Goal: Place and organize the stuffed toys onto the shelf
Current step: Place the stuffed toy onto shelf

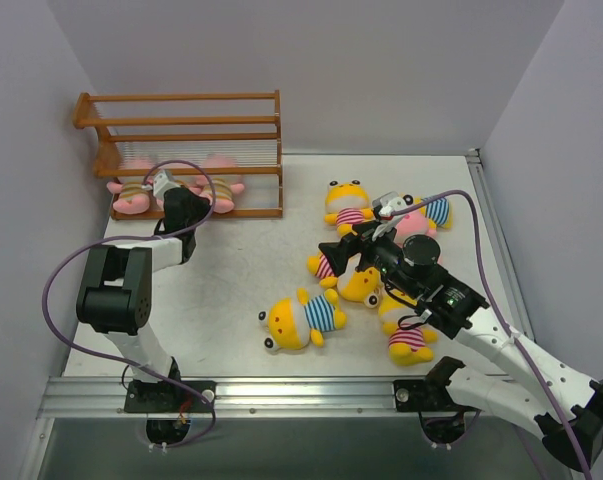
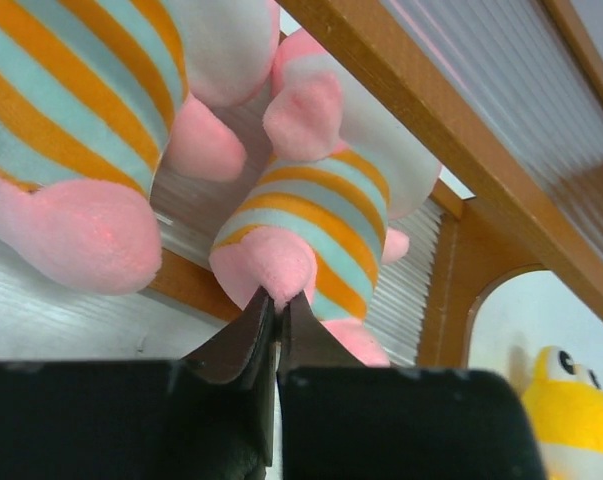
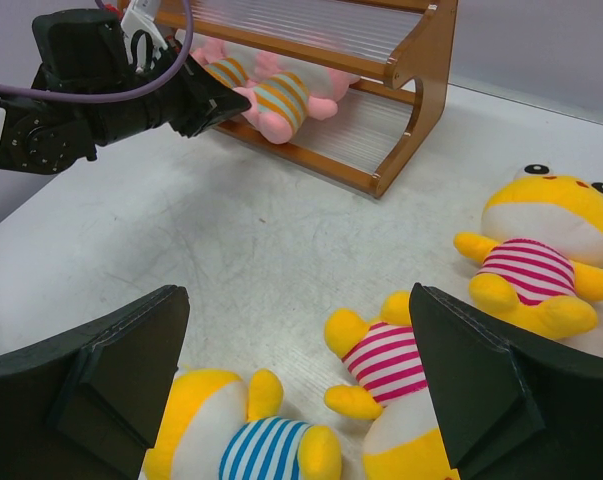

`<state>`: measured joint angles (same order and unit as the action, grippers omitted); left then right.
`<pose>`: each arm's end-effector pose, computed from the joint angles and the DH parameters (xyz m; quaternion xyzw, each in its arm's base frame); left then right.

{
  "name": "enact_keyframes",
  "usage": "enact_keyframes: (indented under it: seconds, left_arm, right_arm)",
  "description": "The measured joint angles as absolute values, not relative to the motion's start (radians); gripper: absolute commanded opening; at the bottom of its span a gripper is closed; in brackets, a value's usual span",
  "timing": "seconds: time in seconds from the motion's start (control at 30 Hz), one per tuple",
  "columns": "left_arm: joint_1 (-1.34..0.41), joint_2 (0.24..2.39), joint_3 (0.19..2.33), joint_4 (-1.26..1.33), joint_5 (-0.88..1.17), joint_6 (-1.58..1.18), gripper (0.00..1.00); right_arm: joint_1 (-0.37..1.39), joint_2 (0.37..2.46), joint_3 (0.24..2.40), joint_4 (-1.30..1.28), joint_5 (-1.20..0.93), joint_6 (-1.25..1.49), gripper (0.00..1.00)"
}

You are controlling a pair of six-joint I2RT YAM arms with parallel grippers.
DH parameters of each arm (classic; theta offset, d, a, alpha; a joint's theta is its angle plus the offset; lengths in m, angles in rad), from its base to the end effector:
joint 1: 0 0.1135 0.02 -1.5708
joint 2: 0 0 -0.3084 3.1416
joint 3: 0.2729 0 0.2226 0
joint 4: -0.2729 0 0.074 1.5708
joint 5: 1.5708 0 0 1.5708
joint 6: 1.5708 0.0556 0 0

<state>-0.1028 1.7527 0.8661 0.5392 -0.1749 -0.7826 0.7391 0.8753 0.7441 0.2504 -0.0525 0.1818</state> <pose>0.3778 -0.0293 0.2448 -0.3192 0.7522 -0.1805 0.5475 0.1247 0.1176 0.3971 -0.2014 0.6325 0.3479 0.6621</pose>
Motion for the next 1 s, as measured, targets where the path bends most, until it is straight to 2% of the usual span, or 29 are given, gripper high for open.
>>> enact_keyframes:
  seconds: [0.43,1.0]
  left_arm:
    - [-0.054,1.789,0.854,0.61,-0.049,-0.984,0.02]
    - [-0.011,1.8,0.822,0.625,0.087,-1.062,0.02]
  right_arm:
    - [0.739,0.873,0.744,0.25,-0.052,0.182,0.98]
    - [0.738,0.864,0.744,0.25,-0.052,0.183,0.98]
